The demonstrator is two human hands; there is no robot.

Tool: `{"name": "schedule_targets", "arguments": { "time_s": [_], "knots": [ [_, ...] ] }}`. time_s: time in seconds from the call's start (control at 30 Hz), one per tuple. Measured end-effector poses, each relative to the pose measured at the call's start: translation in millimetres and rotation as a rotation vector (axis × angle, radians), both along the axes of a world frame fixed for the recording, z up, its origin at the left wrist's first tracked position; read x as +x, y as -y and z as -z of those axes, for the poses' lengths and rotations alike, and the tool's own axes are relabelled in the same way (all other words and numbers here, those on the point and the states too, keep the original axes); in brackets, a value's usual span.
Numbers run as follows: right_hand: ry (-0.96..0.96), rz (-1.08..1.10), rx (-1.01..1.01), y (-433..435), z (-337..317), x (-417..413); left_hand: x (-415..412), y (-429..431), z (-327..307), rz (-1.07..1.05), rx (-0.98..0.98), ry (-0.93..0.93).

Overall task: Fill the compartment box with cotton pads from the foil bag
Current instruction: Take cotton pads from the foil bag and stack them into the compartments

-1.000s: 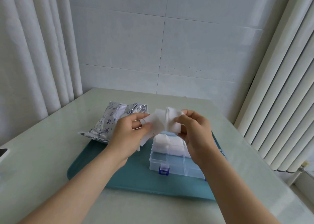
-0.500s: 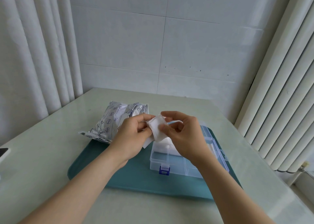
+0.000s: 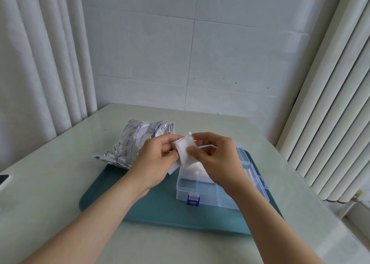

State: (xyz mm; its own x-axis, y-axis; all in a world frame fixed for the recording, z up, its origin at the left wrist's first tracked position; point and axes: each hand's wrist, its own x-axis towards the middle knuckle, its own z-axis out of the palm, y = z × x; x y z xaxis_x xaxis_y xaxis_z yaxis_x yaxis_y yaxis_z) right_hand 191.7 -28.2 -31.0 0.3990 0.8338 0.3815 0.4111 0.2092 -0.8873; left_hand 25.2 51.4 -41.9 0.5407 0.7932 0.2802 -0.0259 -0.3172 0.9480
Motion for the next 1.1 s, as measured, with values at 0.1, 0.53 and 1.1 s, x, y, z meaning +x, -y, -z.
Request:
{"name": "schedule_targets", "arguments": {
  "time_s": [0.1, 0.53, 1.1],
  "knots": [
    [-0.023, -0.011, -0.006, 0.6, -0.6, 2.6, 0.1, -1.6, 1.5, 0.008, -0.007, -0.006],
    [-0.483, -0.193, -0.006, 7.0, -7.1, 10.4, -0.3, -2.4, 0.2, -0.017, -0.159, 0.075],
    [-0.586, -0.232, -0.047, 4.0, -2.2, 9.8, 0.5, 2.2, -2.8, 0.089, -0.191, 0.143]
  ]
}}
